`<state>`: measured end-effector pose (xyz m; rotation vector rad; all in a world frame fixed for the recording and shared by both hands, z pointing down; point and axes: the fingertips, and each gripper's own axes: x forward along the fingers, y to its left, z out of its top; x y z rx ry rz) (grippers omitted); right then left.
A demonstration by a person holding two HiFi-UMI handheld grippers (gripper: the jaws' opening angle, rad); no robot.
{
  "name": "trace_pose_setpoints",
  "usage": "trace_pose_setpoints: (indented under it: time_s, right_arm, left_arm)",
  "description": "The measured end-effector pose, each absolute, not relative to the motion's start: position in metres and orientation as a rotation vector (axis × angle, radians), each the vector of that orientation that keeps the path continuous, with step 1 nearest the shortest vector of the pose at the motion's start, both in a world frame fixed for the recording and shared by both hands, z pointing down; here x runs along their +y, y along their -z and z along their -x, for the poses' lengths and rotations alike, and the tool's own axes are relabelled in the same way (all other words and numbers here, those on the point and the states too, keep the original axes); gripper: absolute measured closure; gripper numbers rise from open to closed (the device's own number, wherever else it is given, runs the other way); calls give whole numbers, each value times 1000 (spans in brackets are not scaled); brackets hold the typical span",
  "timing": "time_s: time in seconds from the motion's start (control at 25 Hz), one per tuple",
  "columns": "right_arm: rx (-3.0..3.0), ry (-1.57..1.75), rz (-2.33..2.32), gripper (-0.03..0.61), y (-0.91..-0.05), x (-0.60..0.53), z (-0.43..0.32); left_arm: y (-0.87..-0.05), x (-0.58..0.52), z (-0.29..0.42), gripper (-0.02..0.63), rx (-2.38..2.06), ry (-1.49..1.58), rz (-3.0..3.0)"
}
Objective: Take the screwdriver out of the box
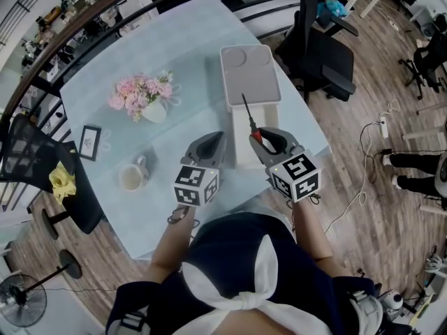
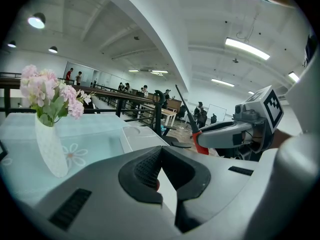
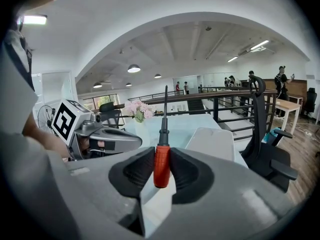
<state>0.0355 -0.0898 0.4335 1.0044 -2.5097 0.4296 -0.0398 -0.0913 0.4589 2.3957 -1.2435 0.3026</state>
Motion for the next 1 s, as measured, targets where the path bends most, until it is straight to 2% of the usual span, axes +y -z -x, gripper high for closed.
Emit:
trace_pose_setpoints:
  time_s: [1.0]
  right_arm:
    - [-2492,-434,-1003,485,-440,-88,-41]
  left_arm:
    - [-463,-89,38,597,-1245,-322,-2388]
